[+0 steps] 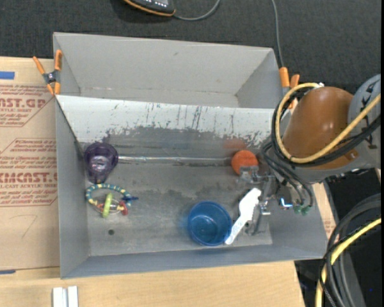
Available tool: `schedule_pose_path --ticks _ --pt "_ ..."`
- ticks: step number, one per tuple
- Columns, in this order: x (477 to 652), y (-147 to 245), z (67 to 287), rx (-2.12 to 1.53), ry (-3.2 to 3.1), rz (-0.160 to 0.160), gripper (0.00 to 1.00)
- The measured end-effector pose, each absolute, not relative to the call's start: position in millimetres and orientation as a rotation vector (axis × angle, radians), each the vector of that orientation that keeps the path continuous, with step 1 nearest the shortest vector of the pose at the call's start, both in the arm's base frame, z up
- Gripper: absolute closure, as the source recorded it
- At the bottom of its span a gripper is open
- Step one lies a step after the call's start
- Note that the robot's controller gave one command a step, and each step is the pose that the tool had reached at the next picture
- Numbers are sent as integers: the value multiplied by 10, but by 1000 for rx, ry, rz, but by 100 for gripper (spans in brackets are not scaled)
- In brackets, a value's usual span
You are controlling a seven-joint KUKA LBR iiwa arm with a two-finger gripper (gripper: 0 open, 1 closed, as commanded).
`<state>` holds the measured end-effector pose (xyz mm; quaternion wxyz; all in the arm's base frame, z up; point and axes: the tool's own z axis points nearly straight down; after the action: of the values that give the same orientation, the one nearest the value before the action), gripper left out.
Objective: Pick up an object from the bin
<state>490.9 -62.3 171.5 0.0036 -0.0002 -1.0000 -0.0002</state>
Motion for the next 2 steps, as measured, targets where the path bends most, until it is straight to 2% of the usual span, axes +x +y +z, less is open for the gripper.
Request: schedule_pose_path --ticks 1,2 --pt "4926 -618 1759 2 -3142 1 0" --pt "4901 -71 930 282 -3127 -1 0"
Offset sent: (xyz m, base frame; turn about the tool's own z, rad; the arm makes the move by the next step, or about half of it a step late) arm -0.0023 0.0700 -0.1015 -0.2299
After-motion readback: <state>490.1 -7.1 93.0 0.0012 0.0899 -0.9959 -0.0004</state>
